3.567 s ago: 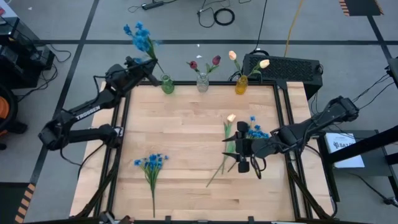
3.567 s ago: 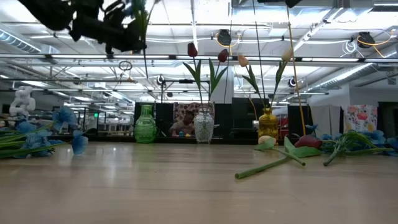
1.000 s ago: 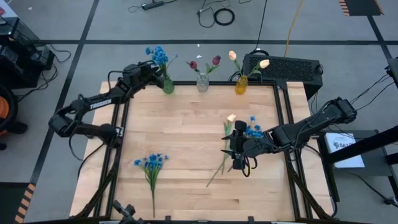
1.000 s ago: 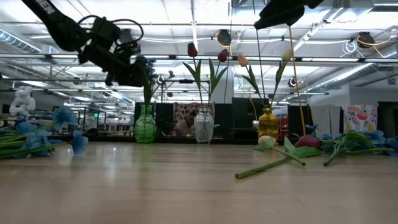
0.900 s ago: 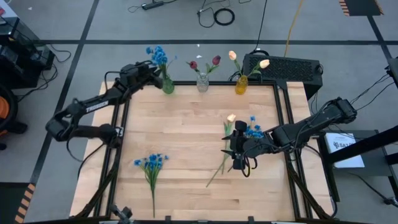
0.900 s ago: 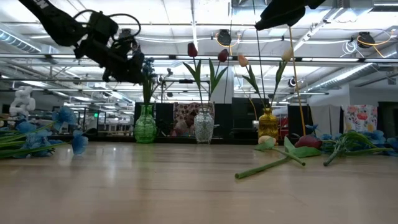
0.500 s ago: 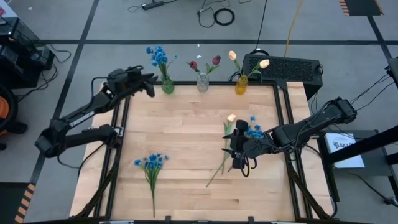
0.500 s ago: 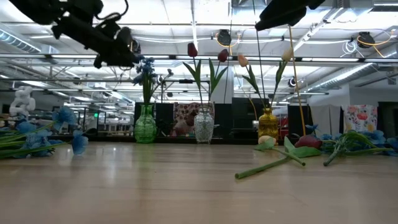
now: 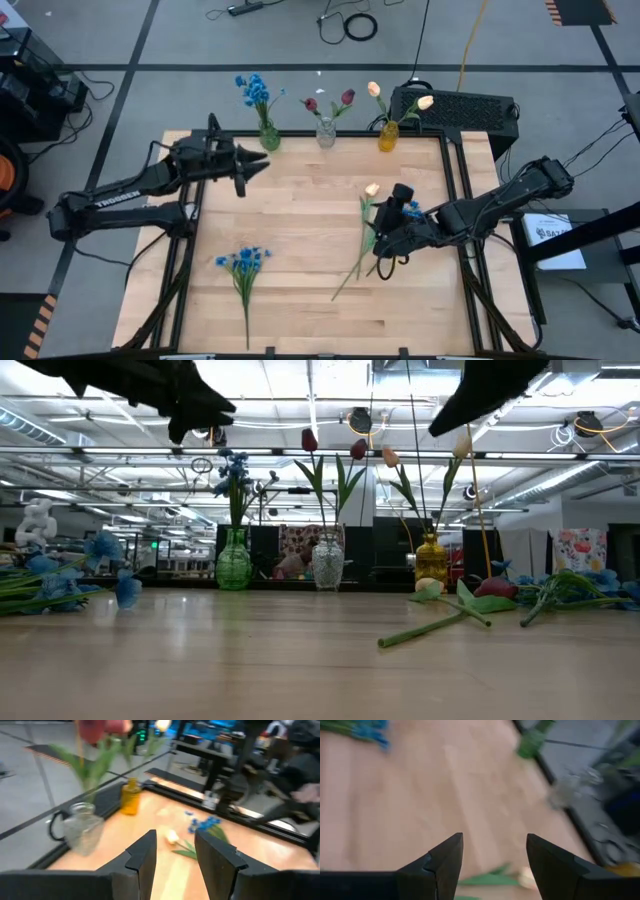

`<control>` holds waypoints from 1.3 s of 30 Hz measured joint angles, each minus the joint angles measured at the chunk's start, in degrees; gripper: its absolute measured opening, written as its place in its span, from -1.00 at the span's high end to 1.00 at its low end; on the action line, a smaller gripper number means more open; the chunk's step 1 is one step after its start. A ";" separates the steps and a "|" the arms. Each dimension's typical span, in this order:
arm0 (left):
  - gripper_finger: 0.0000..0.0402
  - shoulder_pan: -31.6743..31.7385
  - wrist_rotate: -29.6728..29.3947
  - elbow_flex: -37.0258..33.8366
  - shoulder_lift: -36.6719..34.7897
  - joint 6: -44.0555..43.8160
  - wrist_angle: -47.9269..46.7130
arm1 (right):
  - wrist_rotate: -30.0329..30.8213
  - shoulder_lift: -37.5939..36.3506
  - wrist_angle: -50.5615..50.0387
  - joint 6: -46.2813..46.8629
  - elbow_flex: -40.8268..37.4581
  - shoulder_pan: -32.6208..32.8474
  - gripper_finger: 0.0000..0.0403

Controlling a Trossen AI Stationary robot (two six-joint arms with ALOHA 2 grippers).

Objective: Sort flowers into vase by color
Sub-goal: Put the yellow tulip into the orange vase

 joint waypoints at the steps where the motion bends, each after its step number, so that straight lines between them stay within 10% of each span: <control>1: 0.30 -1.30 -0.09 0.00 0.00 -0.04 0.13 | 1.31 0.00 -1.49 0.69 0.00 0.00 -0.04; 7: 0.30 -8.25 -0.39 0.02 0.00 -0.53 -1.81 | 8.11 0.00 -8.45 5.96 0.00 -0.32 -0.04; 19: 0.30 -17.17 -9.77 0.02 1.25 -2.55 -6.04 | 1.45 -0.02 -10.77 22.72 -5.68 -0.72 -0.04; 39: 0.30 -17.15 -10.56 0.02 10.38 0.50 -3.55 | -9.85 0.00 16.10 48.49 -13.88 -1.94 -0.10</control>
